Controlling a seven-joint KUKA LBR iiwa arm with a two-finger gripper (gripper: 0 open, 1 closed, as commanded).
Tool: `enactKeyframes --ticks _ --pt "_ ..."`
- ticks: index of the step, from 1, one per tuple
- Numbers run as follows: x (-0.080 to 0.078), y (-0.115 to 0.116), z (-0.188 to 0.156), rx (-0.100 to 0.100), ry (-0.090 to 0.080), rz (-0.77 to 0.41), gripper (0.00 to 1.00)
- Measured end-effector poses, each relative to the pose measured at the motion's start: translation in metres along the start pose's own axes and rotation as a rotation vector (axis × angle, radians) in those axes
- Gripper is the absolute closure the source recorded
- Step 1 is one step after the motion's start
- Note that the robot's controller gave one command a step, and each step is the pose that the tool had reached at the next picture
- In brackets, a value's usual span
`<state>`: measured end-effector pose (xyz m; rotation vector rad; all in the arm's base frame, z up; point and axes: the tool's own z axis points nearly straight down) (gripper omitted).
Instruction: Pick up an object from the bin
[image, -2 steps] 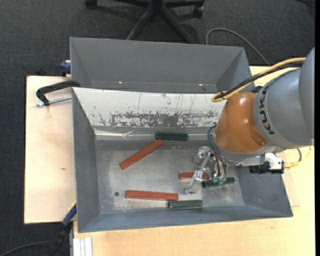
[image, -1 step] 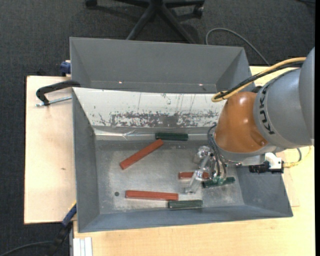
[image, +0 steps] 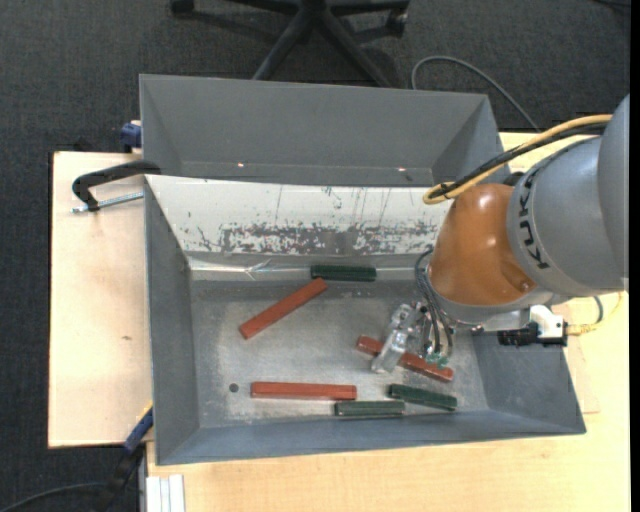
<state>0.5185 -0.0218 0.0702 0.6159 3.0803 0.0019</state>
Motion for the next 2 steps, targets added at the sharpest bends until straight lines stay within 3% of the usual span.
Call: enactKeyframes --ticks 2 --pt "-0.004 0.002 -0.091 -0.003 -0.008 -0.002 1.00"
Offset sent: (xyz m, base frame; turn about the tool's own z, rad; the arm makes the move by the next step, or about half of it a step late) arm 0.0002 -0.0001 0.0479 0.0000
